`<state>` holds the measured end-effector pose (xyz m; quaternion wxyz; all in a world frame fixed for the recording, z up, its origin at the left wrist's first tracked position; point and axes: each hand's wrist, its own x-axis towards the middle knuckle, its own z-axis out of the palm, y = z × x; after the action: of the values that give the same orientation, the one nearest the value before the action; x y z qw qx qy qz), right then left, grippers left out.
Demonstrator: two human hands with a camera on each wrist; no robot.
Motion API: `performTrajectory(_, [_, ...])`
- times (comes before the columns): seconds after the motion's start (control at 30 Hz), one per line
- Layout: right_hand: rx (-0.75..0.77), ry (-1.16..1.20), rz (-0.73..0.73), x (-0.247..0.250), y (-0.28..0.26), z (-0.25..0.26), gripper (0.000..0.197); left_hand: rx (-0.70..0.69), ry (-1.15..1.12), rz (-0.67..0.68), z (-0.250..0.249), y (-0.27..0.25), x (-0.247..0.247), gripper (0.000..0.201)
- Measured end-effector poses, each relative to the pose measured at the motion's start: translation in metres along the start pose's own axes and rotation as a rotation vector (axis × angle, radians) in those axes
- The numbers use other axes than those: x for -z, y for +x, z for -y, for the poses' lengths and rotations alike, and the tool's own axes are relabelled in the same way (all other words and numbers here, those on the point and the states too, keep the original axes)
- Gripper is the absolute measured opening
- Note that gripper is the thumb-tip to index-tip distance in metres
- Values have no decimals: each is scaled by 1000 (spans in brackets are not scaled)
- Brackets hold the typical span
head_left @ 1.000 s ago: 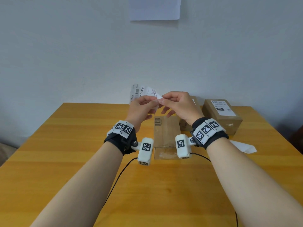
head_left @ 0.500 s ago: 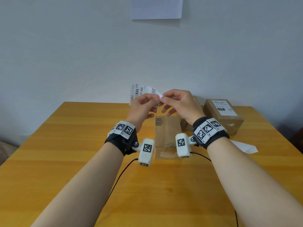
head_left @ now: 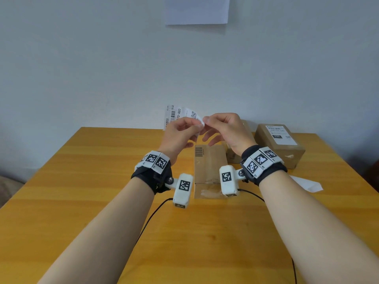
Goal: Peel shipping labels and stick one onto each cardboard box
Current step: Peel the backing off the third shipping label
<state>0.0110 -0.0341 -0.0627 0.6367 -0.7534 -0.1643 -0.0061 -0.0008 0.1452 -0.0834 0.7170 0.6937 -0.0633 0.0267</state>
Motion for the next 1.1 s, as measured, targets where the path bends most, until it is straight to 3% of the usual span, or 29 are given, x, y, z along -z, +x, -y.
performTrajectory(0.57, [9, -24, -9, 0, 0, -2, 18, 3, -25, 12, 2, 0, 0, 7])
performTrajectory(0.7, [17, -55, -5, -2, 2, -3, 16, 14, -29, 30, 3, 0, -1, 15])
performTrajectory(1.1, [-10, -107, -26, -1, 2, -7, 14, 34, 26, -17, 5, 4, -4, 16])
